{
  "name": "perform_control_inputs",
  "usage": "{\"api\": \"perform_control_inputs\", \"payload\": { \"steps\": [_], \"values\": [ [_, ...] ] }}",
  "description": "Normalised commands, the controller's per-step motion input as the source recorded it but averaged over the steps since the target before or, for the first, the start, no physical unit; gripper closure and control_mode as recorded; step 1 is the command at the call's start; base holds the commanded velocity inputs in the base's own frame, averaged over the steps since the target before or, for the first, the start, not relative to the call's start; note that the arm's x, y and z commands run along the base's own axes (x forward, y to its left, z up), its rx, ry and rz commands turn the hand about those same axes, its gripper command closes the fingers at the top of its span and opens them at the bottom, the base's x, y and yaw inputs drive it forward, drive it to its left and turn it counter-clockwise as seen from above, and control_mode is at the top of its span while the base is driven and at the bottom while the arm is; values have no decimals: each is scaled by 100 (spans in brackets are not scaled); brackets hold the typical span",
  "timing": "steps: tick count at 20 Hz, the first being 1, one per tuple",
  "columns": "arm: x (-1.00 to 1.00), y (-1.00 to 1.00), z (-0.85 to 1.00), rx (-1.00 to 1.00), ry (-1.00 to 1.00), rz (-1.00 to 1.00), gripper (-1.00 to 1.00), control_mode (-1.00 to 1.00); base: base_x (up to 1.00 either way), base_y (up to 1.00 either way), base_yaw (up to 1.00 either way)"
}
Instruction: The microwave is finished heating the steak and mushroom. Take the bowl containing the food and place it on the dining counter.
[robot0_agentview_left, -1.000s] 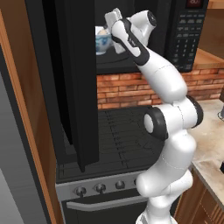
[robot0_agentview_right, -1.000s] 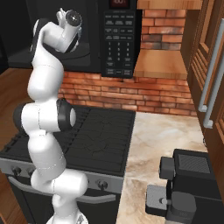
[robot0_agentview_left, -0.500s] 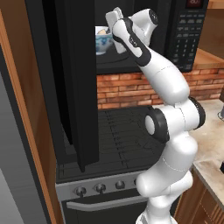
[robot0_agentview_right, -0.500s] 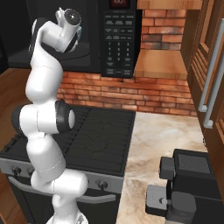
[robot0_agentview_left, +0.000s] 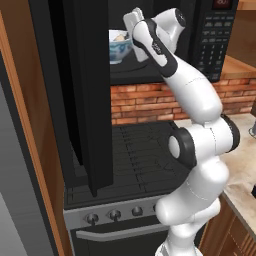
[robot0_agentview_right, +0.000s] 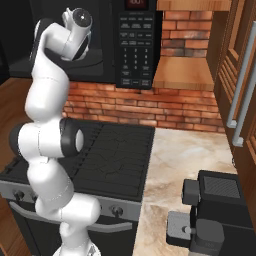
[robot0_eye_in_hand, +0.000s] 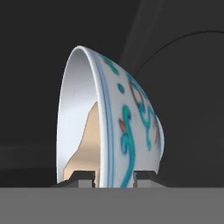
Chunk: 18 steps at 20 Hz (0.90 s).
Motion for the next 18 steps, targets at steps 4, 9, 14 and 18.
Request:
{"api": "perform_control_inputs", "payload": {
  "steps": [4,9,14,18],
  "values": [
    [-54,-18,0,0,0,0,100,-100,0,0,0],
    [-76,-27,0,0,-4,0,100,-100,0,0,0],
    [-98,-41,0,4,-13,0,100,-100,0,0,0],
    [-100,-39,1,6,-13,0,100,-100,0,0,0]
  ]
}}
